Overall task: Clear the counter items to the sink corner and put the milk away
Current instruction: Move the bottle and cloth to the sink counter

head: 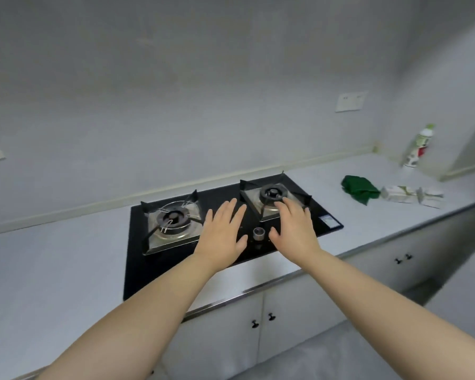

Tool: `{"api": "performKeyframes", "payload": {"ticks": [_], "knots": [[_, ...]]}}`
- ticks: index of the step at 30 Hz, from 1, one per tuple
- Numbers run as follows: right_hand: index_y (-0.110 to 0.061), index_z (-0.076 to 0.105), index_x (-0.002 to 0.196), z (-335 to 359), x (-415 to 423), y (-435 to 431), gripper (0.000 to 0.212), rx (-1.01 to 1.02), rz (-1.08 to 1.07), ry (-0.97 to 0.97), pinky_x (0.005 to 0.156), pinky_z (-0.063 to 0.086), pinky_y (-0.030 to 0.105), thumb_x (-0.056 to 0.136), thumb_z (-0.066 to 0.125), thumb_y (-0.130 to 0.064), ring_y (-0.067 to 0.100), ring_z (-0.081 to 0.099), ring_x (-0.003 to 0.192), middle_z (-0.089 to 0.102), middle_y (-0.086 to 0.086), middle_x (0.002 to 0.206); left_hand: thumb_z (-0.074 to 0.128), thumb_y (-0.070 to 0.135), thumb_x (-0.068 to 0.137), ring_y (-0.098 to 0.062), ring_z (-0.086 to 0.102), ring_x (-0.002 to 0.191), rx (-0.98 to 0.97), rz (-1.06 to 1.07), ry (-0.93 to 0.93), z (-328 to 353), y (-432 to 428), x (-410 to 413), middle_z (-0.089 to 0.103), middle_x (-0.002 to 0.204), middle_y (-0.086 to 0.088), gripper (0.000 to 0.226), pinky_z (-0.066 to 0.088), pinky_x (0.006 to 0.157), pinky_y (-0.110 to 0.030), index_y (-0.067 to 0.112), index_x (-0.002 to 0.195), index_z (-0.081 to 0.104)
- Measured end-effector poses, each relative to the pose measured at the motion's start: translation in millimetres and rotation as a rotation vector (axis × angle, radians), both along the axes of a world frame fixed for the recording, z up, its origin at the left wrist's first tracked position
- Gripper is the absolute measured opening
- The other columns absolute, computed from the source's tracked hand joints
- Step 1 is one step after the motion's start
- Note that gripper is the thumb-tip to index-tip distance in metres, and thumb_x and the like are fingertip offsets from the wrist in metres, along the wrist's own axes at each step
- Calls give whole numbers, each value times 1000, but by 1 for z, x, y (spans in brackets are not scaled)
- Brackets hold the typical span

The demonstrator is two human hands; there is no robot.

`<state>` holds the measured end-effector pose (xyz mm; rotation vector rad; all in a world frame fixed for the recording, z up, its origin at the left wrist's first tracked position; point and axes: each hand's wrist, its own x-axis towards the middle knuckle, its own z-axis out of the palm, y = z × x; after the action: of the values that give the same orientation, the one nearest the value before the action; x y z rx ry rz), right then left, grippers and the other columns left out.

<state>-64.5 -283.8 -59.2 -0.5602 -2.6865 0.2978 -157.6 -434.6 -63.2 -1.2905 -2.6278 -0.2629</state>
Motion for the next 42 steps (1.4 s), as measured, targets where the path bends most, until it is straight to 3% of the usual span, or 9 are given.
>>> {"api": "performKeyframes", "payload": {"ticks": [10,13,17,25,34,42], "knots": [[-11,24,146,-12,110,257,65,-39,-234,-82,117,10,44,89,51,-27,23,18,142,22,9,153,37,41,96,-20,2,146,2,-177,-23,-8,273,75,3,159,-5,66,4,117,-42,18,151,7],[-11,24,146,-20,133,309,64,-50,-268,-116,117,12,43,90,49,-28,23,19,141,21,9,153,35,42,96,-21,3,146,-2,-196,-60,-18,331,90,4,159,-5,66,8,118,-44,19,151,6],[-13,22,147,-32,153,363,64,-71,-309,-145,117,10,41,91,48,-29,22,16,142,19,8,154,31,43,98,-20,-1,146,-65,-256,-65,-28,387,107,-3,159,-3,66,3,118,-44,20,151,0],[-13,24,145,-47,131,457,65,-120,-364,-119,115,18,43,87,51,-28,22,21,140,24,7,152,35,41,97,-20,-2,146,-59,-354,-114,-37,505,85,-3,159,-3,67,-1,117,-43,21,151,1],[-14,24,146,-11,81,609,65,-121,-495,-137,118,11,43,89,52,-30,25,17,142,20,9,154,35,44,97,-21,-2,146,-82,-415,-120,-15,667,12,-4,159,-2,67,1,118,-44,23,151,0],[-11,30,142,8,47,715,63,-205,-567,-66,112,20,34,86,55,-26,25,28,135,30,7,147,37,42,97,-22,6,146,33,-331,-421,-5,791,-24,0,159,-3,65,8,119,-42,23,151,5]]}}
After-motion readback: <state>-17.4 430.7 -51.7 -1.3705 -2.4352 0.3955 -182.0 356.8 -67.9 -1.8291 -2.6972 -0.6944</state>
